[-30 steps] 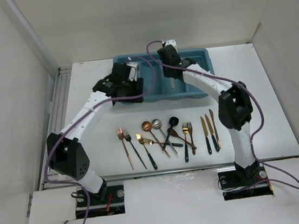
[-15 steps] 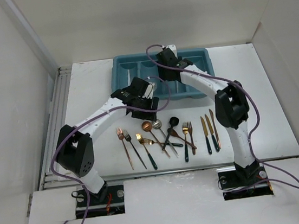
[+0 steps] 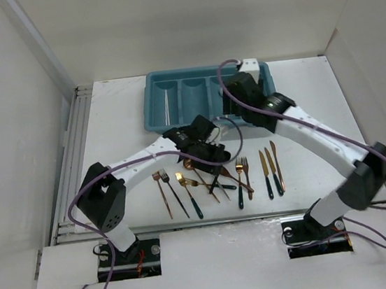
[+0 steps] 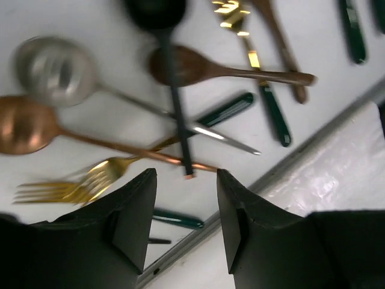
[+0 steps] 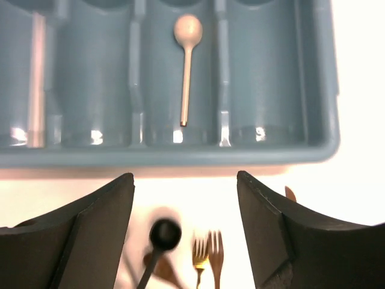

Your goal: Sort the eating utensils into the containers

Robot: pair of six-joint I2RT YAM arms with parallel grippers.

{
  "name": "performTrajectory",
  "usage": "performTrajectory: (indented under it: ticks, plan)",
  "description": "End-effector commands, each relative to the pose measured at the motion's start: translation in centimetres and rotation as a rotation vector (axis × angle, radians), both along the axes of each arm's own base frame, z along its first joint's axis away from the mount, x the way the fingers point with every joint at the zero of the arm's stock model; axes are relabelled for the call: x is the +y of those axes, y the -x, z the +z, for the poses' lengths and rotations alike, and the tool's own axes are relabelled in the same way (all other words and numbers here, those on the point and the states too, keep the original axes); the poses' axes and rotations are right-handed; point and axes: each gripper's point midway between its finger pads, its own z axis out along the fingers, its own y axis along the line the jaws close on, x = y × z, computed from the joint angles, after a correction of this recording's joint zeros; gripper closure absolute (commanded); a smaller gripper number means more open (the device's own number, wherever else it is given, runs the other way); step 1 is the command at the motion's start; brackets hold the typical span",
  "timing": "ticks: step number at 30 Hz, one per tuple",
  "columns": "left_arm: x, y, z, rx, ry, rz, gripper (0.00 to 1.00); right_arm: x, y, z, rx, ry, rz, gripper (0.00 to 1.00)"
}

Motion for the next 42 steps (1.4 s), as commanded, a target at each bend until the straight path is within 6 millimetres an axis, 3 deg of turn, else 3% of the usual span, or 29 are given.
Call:
performTrajectory:
  ticks: [1,2,5,6,8,9,12,15,19,22,25,26,29,34,36,37,38,42]
  plan:
    - [-3.3,1.4,2.0,-0.080,0.043,-0.114,0.59,-2.6,3.1,0.5,-0.008,-0.070,-0.066,0.26]
    - [-3.4,1.5,0.8,-0.069,0.011,-0.118,0.59,-3.3,4.0,1.9,-0.040,-0.096,-0.065,0.26]
    - [-3.1,0.5,-1.0,-0.087,-0.056,-0.119,0.59,-5.0,5.5,1.6,-0.045,-0.070,-0.077,0.28]
    - [-3.1,0.2,-2.6,-0.073,-0.095,-0.126,0.59,-5.5,6.1,2.2,-0.061,-0.065,-0.065,0.28]
    - [-4.0,-0.8,-2.8,-0.095,-0.119,-0.121,0.59,-5.9,6.5,2.1,-0.061,-0.058,-0.061,0.28]
    - [-3.9,-1.0,-3.9,-0.084,-0.154,-0.129,0.59,-6.1,6.6,2.5,-0.070,-0.052,-0.053,0.29]
    - [-4.5,-2.3,-3.8,-0.112,-0.171,-0.114,0.61,-6.6,7.2,1.8,-0.045,-0.013,-0.040,0.29]
    - [-4.3,-2.3,-4.8,-0.096,-0.202,-0.114,0.61,-7.0,7.8,1.5,-0.045,-0.013,-0.040,0.30]
    - [-4.3,-2.1,-5.3,-0.097,-0.218,-0.120,0.74,-7.6,8.3,1.6,-0.058,-0.022,-0.035,0.30]
    - [-4.0,-2.4,-5.7,-0.104,-0.237,-0.113,0.95,-7.9,8.6,1.9,-0.068,-0.022,-0.030,0.30]
    - [-4.2,-3.1,-4.2,-0.146,-0.229,-0.098,1.00,-8.6,8.8,1.8,-0.065,-0.012,-0.047,0.30]
    - [-4.8,-3.6,-2.4,-0.175,-0.195,-0.092,1.00,-8.7,8.9,2.1,-0.072,-0.010,-0.042,0.30]
    - [-4.7,-4.9,0.2,-0.239,-0.179,-0.086,1.00,-8.9,9.2,2.2,-0.072,-0.002,-0.038,0.30]
    - [-4.5,-8.6,8.7,-0.416,-0.053,-0.032,1.00,-8.3,9.3,2.3,-0.071,-0.001,0.036,0.29]
    - [-5.3,-11.0,12.9,-0.505,0.030,0.007,1.00,-8.5,8.9,2.3,-0.077,-0.031,0.037,0.27]
    - [-6.1,-12.7,13.3,-0.522,0.057,0.042,1.00,-8.8,9.1,2.1,-0.072,-0.038,0.038,0.27]
    - [-6.2,-15.3,16.3,-0.579,0.109,0.107,1.00,-8.8,8.8,2.3,-0.079,-0.060,0.030,0.27]
    - [-7.6,-22.5,19.2,-0.661,0.209,0.263,1.00,-9.1,8.7,2.9,-0.107,-0.130,0.033,0.27]
